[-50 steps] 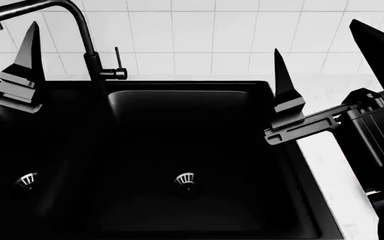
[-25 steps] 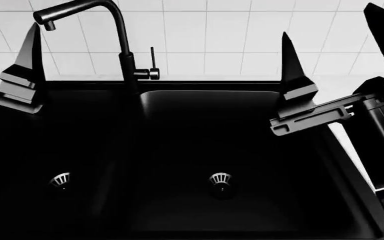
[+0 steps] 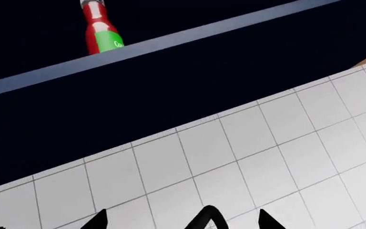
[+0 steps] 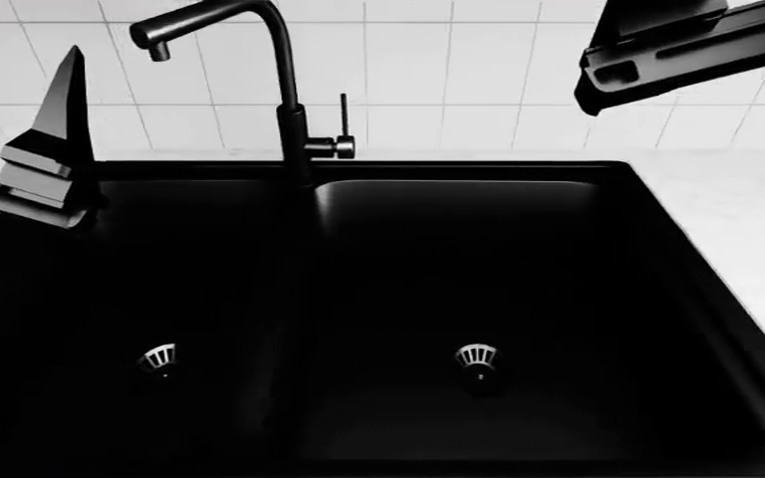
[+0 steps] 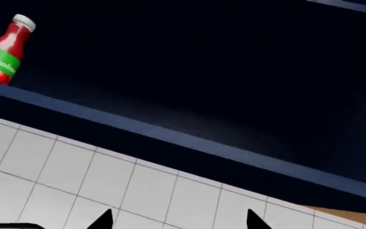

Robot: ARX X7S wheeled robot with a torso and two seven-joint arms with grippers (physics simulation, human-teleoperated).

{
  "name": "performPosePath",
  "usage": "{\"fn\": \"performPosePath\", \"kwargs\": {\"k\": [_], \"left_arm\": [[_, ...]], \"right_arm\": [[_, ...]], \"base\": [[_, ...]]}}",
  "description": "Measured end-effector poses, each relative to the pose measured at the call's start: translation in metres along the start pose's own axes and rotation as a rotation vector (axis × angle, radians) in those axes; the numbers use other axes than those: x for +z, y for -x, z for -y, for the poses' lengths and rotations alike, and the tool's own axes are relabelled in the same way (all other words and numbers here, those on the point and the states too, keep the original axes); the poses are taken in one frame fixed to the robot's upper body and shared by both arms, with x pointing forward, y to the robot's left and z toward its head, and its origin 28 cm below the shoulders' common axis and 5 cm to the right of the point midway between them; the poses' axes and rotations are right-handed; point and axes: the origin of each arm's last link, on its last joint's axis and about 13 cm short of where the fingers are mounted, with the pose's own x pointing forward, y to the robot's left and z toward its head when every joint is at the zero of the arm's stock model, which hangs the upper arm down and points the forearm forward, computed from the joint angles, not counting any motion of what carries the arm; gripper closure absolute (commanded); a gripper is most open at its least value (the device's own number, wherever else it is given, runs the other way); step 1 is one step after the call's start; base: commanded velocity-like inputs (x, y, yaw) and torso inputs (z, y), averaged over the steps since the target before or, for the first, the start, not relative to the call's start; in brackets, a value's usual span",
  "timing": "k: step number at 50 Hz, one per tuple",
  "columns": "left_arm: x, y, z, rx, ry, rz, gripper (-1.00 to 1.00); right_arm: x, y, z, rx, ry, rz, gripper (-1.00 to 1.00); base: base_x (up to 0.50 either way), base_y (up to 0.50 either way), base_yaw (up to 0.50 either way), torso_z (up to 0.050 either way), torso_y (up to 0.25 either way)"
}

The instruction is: Pick the lobster from the plate and place it on the cutting board. Then pick the condiment bottle from the cabinet and place it next to the cutting board.

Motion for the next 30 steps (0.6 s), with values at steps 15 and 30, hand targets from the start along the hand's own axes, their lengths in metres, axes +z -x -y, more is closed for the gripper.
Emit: {"fn": "performPosePath", "kwargs": {"k": [15, 30], "left_arm": [[0.000, 0.000, 0.000, -0.003, 0.002, 0.000, -1.00], [0.000, 0.000, 0.000, -0.006, 0.004, -0.003, -1.00]], "right_arm": [[0.009, -0.006, 0.002, -0.016, 0.010, 0.018, -1.00], [0.013, -0.009, 0.004, -0.019, 0.003, 0.024, -1.00]], "base": [[0.00, 0.50, 0.00, 0.000, 0.000], [0.00, 0.50, 0.00, 0.000, 0.000]]}}
